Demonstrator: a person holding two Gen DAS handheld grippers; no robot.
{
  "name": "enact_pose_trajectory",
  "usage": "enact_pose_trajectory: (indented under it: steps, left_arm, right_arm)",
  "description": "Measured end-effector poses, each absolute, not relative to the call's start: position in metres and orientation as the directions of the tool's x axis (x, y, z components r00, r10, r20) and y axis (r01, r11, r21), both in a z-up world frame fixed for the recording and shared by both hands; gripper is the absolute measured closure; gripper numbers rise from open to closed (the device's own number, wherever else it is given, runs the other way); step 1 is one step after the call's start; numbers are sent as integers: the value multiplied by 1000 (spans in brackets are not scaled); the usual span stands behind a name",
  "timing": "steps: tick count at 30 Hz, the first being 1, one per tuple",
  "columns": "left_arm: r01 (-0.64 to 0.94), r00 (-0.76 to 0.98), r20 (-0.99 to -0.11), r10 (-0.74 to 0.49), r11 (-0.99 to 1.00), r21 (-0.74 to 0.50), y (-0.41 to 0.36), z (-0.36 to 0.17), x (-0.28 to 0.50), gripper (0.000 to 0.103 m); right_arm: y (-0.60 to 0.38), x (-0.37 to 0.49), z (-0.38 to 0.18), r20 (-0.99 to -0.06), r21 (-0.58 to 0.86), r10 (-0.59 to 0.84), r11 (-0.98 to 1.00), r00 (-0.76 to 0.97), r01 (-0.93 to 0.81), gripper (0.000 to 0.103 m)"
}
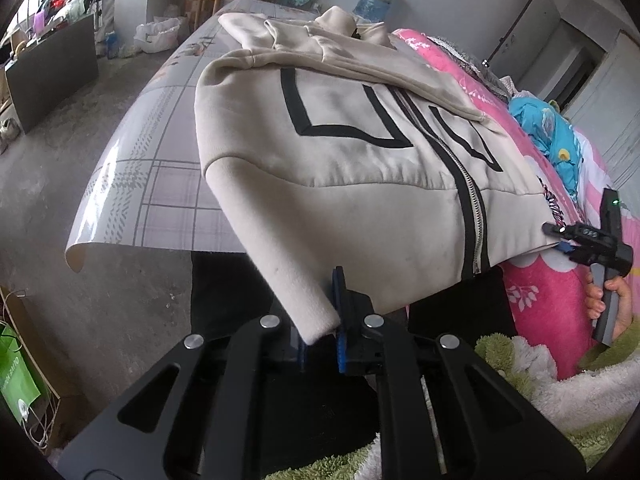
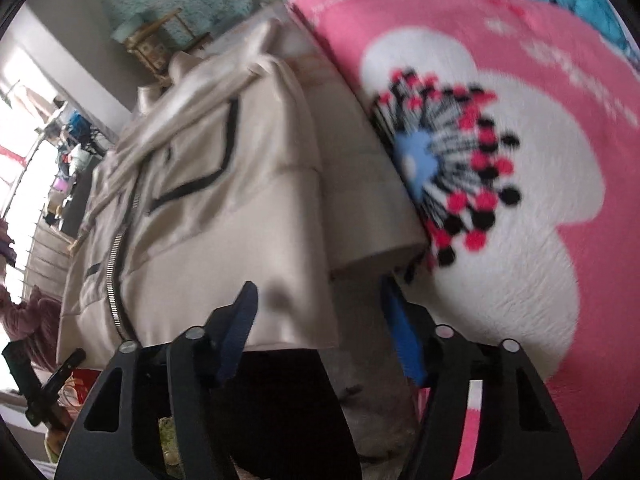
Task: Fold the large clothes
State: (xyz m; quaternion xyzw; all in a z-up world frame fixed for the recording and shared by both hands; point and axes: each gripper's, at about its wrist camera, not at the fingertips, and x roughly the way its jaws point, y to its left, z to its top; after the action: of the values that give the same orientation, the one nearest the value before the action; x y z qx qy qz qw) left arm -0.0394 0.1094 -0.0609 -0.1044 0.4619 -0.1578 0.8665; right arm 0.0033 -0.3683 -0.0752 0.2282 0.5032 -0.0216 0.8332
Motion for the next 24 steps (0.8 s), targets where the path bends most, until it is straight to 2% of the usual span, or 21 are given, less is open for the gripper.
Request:
enact_pose_trajectory:
  steps: [3,5,6,12,18,24]
  left_arm:
    - [178,532,-762,-368,929,-325,110,-56,-43,95]
    - [187,542,-754,-370,928,-321,108,-51,-45,96]
    - [194,549,-748,-373,928,-319,107,-47,-47,97]
    - [233,571,-695,-438,898,-374,107,-26,-45,98]
    - [256,583,-580,-569,807,-533,121,-3,-24,98]
    - [229,617,-472,-630,717,-658,140,10,22,98]
  right_arm:
    - [-365,1,-74,-836,395,239,887,494,239,65]
    - [-359,-2,-69,-843,370,222,900,490,230,86]
    - [-357,-4,-66,-843,369,222,902,491,225,92]
    - [-341,-13,-30,-807,353,201,918,556,181,97]
    - [-345,-3,8,-714,417,243,901,657,120,97]
    - [-353,35,32,-641,457,259,885,722,89,97]
